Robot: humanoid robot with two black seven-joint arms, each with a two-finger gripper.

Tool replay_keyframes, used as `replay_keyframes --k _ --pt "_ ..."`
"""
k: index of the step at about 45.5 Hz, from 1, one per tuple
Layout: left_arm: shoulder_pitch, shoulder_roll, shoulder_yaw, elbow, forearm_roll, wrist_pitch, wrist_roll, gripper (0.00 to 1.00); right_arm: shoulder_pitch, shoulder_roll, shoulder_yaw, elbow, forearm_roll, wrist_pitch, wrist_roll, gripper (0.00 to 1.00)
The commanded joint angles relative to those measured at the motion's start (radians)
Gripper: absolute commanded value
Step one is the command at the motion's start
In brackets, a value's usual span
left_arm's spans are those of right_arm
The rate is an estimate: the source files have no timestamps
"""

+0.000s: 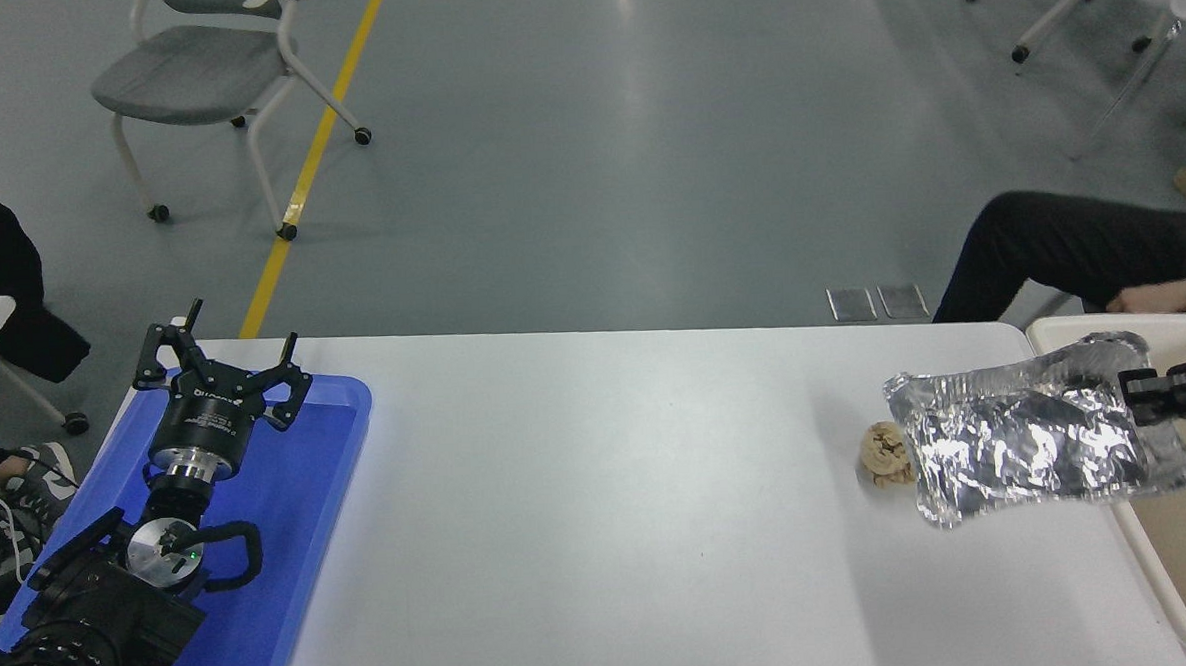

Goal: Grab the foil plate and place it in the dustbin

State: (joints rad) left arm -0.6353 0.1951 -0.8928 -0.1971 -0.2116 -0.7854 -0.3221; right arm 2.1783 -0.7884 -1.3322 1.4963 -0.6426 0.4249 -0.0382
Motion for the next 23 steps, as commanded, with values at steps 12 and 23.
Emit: replay_keyframes --k 12,23 --pt "0.0 0.003 -0.002 -0.001 0.0 0.0 0.0 1.0 0.281 0.187 -0.13 0.065 0.121 0.091 0.0 0.0" --pt "0.0 0.003 -0.002 -0.001 0.0 0.0 0.0 1.0 0.291 0.204 -0.148 0.065 0.144 0.094 0.0 0.0"
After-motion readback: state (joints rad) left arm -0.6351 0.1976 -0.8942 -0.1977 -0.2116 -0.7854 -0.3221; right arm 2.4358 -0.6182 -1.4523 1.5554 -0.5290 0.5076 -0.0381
